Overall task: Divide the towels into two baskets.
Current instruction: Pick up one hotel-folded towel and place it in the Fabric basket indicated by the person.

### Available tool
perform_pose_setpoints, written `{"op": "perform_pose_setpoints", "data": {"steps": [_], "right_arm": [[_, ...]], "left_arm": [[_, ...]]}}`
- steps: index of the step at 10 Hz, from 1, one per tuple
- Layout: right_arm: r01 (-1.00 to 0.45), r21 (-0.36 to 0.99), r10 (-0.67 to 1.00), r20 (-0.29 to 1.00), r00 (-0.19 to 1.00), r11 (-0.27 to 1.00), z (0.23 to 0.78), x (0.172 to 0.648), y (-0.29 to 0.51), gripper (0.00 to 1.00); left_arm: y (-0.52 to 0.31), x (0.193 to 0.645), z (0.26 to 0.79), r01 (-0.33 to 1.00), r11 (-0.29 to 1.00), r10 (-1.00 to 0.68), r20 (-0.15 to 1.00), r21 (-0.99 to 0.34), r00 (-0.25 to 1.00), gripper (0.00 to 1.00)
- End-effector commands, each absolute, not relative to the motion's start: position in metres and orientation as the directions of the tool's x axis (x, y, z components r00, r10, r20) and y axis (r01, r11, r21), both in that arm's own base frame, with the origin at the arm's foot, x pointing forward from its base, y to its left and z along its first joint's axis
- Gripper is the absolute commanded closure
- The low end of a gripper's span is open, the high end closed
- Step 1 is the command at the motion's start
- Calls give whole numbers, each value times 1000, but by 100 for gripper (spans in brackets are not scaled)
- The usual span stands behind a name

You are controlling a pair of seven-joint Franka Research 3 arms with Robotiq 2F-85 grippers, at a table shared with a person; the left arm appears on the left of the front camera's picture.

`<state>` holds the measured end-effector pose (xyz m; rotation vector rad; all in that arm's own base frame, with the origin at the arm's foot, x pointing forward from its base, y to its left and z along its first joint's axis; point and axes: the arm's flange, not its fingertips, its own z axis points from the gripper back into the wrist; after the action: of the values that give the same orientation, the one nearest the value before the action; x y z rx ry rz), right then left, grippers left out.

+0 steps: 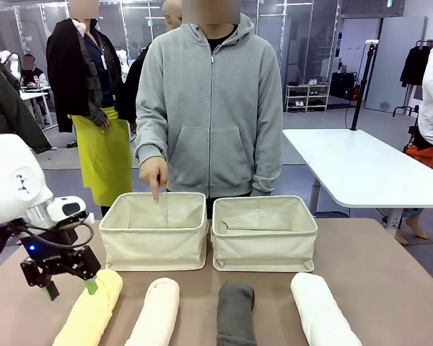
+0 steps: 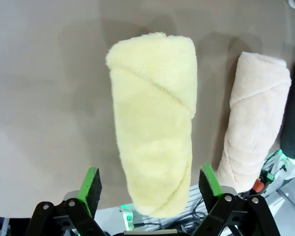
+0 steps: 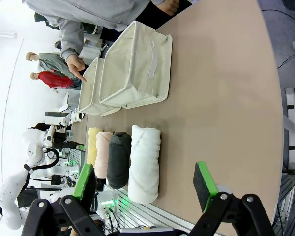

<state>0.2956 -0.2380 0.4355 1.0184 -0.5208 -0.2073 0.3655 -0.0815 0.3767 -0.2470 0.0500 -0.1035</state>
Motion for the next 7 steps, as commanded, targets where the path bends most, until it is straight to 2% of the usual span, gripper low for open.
{"op": "perform_pose_setpoints", "data": {"steps": [1,6,7], "right_arm": [[-79,851,-402,324,856,519,438,294,-239,0],[-79,851,-402,324,856,519,438,294,-239,0],[-79,851,-402,324,856,519,438,294,-239,0]], "left_arm": [[-89,336,340,85,969,-94,-26,-231,995,0],[-100,330,305,72,981,-78,-28,-180,997,0],[-101,328,301,68,982,-74,-28,-178,997,2]]}}
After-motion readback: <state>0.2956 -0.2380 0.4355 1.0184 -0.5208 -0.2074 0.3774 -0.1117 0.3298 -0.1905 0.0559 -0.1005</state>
